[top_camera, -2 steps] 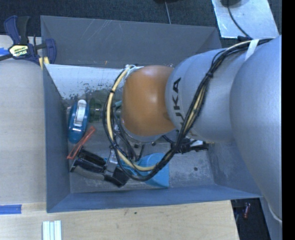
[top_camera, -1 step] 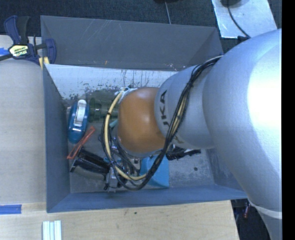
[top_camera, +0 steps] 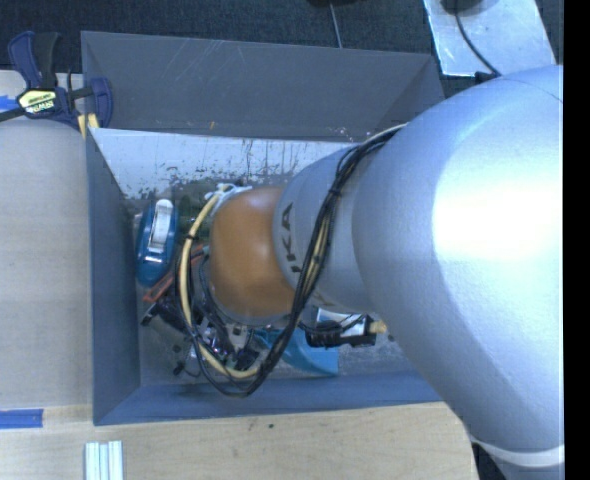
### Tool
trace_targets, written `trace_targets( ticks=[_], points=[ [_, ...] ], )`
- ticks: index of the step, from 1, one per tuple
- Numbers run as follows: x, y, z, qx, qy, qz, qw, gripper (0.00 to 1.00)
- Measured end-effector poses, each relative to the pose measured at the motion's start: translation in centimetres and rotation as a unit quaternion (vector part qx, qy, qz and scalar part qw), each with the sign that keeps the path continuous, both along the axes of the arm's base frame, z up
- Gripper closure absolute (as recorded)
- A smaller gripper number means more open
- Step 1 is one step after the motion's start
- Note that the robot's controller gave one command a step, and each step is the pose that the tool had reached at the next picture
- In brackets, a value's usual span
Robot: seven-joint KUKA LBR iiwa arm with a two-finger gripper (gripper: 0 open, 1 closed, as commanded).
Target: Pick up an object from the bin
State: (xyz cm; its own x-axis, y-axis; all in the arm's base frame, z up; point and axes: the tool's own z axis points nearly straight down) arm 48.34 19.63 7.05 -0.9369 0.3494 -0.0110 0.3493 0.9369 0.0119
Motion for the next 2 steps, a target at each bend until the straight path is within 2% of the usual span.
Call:
trace_targets(
  ticks=[1, 2],
  points=[
    [0.81, -3.07, 0.8, -0.004, 0.009, 0.114, 0.9934, 1.0],
    [0.8, -3.04, 0.79, -0.004, 0.0091, 0.114, 0.9934, 1.0]
  ],
)
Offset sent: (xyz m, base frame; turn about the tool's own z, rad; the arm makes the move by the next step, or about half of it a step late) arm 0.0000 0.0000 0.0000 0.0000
